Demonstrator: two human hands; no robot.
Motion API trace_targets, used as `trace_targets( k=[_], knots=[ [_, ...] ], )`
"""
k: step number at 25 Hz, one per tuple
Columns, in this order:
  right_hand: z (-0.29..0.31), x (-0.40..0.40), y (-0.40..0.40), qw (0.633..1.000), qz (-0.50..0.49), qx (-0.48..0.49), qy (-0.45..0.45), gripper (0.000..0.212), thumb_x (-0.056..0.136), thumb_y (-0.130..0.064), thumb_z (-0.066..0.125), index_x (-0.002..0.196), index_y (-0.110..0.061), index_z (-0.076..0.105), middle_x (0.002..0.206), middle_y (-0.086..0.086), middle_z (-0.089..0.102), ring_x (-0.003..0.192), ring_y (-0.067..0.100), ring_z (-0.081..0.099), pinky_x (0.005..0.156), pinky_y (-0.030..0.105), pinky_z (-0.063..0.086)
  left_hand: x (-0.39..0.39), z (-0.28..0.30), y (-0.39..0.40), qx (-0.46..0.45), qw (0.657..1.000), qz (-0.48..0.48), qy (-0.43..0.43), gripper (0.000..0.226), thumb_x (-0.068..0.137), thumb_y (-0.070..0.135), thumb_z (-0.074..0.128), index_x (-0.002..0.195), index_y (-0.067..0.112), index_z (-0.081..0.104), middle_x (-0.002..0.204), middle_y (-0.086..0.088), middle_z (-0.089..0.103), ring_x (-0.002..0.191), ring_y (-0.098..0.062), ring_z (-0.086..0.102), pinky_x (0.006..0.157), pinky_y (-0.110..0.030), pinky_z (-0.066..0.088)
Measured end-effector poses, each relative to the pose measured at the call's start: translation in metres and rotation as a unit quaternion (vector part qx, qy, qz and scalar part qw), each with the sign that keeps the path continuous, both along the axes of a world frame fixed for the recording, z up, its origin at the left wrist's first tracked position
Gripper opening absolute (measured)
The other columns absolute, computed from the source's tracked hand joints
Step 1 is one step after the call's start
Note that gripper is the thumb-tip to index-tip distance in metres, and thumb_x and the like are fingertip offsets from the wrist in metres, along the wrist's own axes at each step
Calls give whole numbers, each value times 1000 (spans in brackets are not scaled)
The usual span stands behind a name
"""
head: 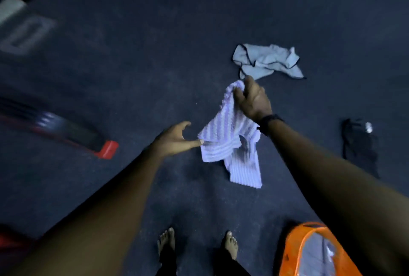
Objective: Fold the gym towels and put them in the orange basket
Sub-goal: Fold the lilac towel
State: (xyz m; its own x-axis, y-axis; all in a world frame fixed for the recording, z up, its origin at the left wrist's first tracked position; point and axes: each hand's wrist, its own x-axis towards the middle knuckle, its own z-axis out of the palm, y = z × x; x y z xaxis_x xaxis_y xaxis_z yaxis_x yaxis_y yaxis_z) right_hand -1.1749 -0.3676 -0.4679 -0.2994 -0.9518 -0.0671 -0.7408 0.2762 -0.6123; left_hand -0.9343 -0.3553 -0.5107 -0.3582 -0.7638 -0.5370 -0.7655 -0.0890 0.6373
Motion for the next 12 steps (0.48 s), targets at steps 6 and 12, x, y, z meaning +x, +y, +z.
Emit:
trace_targets(
  k=[6, 12],
  knots=[
    [252, -20, -10, 993, -8, -114, -32, 16, 92, -26, 50, 86, -13, 43, 86, 6, 52, 83, 24, 49, 72, 36, 40, -26, 198, -13, -135, 987, -25, 84, 66, 68, 48, 81, 123, 24, 55, 118, 13, 59, 107, -6, 56, 83, -23, 42],
    [401, -45, 9, 975, -11, -200, -101, 16, 91, -30, 60, 93, -18, 49, 94, -3, 53, 84, 16, 51, 68, 27, 40, -41, 316, -36, -219, 968, -22, 121, 23, 81, 32, 65, 88, 11, 68, 77, 9, 56, 74, -8, 48, 70, -27, 41]
  ],
)
